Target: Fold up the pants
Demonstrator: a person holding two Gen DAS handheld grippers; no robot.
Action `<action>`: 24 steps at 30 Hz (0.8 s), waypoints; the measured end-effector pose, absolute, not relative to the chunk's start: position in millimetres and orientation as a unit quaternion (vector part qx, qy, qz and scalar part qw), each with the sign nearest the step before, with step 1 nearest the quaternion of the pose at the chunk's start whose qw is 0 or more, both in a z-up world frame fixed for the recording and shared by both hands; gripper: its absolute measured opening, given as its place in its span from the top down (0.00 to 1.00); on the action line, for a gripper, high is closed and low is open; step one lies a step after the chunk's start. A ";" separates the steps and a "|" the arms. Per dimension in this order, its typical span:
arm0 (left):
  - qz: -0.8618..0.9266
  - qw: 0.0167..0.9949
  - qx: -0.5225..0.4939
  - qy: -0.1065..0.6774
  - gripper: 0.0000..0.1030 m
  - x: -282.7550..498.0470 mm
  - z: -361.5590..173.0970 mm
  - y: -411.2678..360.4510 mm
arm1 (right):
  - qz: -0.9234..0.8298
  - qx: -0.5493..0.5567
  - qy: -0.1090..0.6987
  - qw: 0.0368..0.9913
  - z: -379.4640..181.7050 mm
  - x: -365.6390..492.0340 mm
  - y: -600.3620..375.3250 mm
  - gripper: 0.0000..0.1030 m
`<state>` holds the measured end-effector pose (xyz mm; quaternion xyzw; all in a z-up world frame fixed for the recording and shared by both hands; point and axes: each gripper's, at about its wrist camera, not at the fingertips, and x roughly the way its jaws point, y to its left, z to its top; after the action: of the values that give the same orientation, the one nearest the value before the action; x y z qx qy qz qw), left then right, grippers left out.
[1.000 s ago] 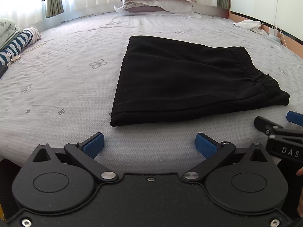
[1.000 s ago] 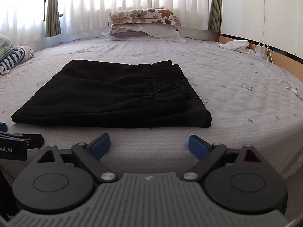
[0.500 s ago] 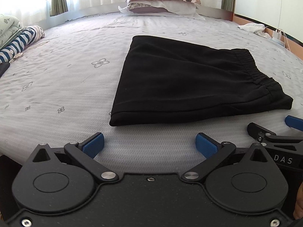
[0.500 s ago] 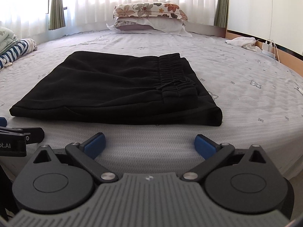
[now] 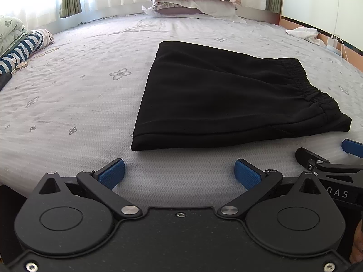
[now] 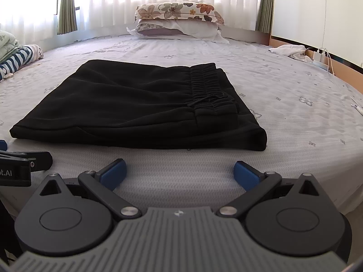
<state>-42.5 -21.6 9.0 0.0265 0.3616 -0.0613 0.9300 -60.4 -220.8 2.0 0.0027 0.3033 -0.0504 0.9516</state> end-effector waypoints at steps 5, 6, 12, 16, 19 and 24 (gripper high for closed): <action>-0.060 0.930 0.031 0.362 0.00 -42.0 8.8 -22.9 | -0.050 0.002 0.304 0.951 1.8 -60.0 -220.9 0.00; -0.061 0.929 0.031 0.363 0.00 -42.0 8.7 -22.8 | -0.050 0.002 0.305 0.951 1.9 -60.1 -220.9 0.00; -0.061 0.929 0.031 0.364 0.00 -41.7 8.1 -23.2 | -0.050 0.002 0.304 0.951 1.9 -60.0 -220.6 0.00; -0.061 0.929 0.031 0.363 0.00 -41.6 8.1 -23.1 | -0.050 0.002 0.304 0.951 1.9 -60.1 -220.7 0.00; -0.061 0.929 0.031 0.363 0.00 -41.6 8.1 -23.0 | -0.050 0.002 0.304 0.951 2.0 -60.0 -220.8 0.00; -0.061 0.929 0.031 0.364 0.00 -41.6 8.2 -23.2 | -0.050 0.002 0.304 0.951 2.0 -60.1 -220.6 0.00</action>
<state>-41.6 -23.2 8.2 0.0306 0.3635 -0.0609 0.9291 -60.1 -220.6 2.0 0.0019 0.3042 -0.0501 0.9513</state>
